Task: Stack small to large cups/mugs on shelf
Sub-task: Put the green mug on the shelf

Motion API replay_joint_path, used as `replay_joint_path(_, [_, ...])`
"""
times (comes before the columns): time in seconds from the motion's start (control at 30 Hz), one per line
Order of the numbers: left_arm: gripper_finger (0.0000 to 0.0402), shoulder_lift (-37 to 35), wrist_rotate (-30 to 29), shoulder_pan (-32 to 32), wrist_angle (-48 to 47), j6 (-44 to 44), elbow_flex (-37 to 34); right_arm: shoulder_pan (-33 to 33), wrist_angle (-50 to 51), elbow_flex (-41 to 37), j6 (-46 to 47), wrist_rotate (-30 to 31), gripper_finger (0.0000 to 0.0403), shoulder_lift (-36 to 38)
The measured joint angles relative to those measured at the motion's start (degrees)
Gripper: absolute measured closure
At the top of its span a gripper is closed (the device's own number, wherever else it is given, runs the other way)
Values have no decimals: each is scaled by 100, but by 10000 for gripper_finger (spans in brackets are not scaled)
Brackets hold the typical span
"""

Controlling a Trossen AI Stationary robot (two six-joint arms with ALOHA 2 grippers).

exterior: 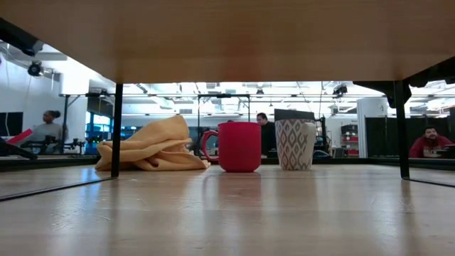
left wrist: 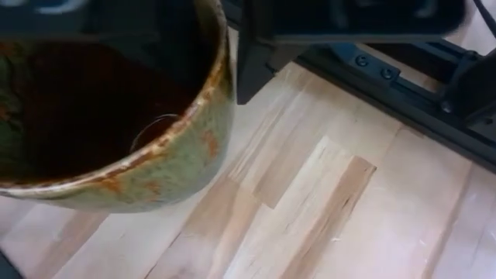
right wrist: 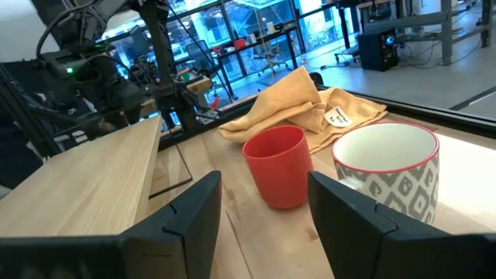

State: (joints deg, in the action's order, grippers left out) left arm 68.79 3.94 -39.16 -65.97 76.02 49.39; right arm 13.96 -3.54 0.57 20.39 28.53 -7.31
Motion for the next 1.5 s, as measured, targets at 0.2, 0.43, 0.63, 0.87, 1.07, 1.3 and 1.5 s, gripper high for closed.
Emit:
replay_joint_path(0.2, [375,18,-4,4,-2,-10,-9,2,0,0,1,0,218,0])
replay_joint_path(0.43, [387,25,-90,0,-16,-196,32,1,1,1,0,0,218,0])
replay_joint_path(0.63, [387,-77,-167,7,-134,-231,229,2,1,1,1,0,218,0])
replay_joint_path(0.87, [387,-124,-124,20,-1089,-449,990,2,0,-1,1,0,218,2])
replay_joint_path(1.07, [387,-128,-116,17,-2244,-781,2325,0,0,1,0,0,218,0])
replay_joint_path(1.3, [387,-73,-386,128,-2402,-1159,3779,2,0,-1,1,0,218,2])
replay_joint_path(1.5, [387,160,-874,173,-2423,-1804,4890,2,0,1,1,0,218,0])
